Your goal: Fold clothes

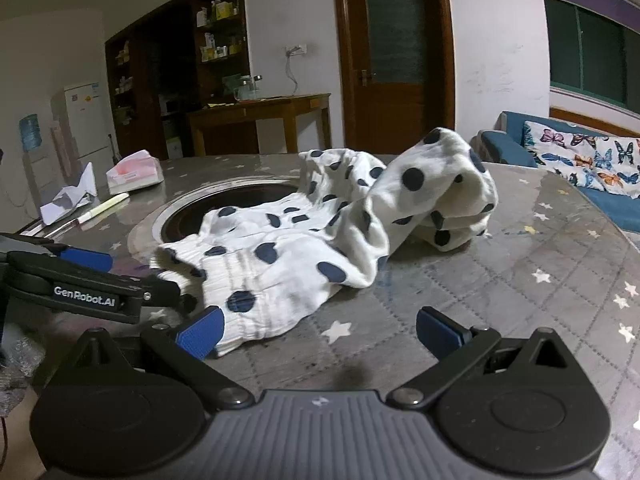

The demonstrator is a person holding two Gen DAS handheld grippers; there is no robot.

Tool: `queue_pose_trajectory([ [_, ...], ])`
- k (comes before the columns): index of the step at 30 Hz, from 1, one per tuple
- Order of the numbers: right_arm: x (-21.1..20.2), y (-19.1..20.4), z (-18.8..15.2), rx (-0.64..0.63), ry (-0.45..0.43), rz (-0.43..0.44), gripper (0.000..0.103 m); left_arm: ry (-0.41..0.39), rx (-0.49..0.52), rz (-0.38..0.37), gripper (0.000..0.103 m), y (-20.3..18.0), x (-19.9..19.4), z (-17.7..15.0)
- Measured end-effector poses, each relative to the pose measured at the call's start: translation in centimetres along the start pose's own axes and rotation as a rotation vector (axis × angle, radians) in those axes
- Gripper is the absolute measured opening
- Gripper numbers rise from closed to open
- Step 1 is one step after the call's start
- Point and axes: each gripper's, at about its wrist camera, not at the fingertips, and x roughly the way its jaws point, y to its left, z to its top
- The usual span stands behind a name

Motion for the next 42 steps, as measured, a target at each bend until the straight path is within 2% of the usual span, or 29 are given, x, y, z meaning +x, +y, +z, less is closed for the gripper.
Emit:
queue_pose_trajectory([
  [11, -0.2, 1.9, -0.8, 0.008, 0.013, -0.024, 0.103, -0.002, 0.005, -0.01, 0.103, 0.2, -1.1, -0.7],
  [42, 0.0, 2.2, -1.2, 0.009, 0.058, 0.026, 0.103, -0.013, 0.002, -0.011, 0.103, -0.9, -2.3, -1.4],
])
